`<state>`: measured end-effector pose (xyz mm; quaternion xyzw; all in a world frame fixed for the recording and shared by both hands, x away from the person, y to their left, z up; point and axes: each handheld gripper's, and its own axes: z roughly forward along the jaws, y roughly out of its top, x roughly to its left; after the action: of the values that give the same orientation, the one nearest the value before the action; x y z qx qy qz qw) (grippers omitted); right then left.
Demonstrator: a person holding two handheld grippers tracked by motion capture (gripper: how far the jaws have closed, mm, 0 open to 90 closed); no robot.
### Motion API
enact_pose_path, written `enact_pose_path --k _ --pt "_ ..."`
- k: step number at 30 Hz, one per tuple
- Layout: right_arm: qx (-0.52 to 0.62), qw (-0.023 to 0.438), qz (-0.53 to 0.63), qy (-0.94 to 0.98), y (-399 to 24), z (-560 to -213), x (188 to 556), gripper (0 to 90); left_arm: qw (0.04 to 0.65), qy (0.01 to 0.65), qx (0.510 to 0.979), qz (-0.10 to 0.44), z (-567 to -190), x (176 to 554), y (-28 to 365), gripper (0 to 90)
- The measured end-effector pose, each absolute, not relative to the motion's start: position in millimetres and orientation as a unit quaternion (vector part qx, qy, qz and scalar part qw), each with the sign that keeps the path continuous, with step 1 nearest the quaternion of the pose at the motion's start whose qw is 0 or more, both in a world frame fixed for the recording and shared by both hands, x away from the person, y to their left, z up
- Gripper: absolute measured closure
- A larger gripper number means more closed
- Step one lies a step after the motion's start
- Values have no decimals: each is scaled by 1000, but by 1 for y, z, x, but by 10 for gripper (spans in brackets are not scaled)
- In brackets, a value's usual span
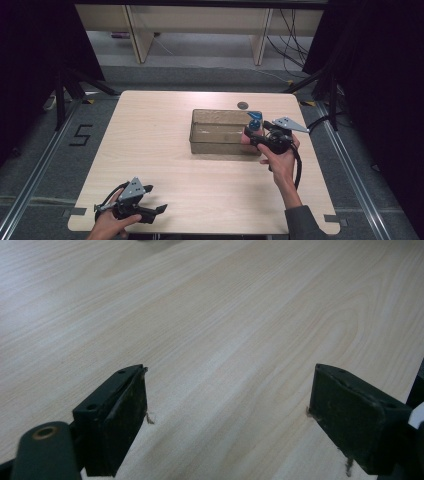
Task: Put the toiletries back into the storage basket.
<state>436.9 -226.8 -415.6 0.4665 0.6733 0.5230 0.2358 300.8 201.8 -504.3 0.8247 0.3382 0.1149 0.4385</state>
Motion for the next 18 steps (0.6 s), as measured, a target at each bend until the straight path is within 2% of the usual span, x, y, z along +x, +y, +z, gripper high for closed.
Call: enact_pose_path --k 2,4,18 --pt "476 223 531 665 -224 -417 435 192 431 331 832 116 -504 301 203 149" --pt "468 232 526 671 -226 -418 436 192 430 330 833 113 -503 301 204 149" --pt "464 223 533 671 -218 -419 426 194 438 337 826 113 -504 301 202 149"
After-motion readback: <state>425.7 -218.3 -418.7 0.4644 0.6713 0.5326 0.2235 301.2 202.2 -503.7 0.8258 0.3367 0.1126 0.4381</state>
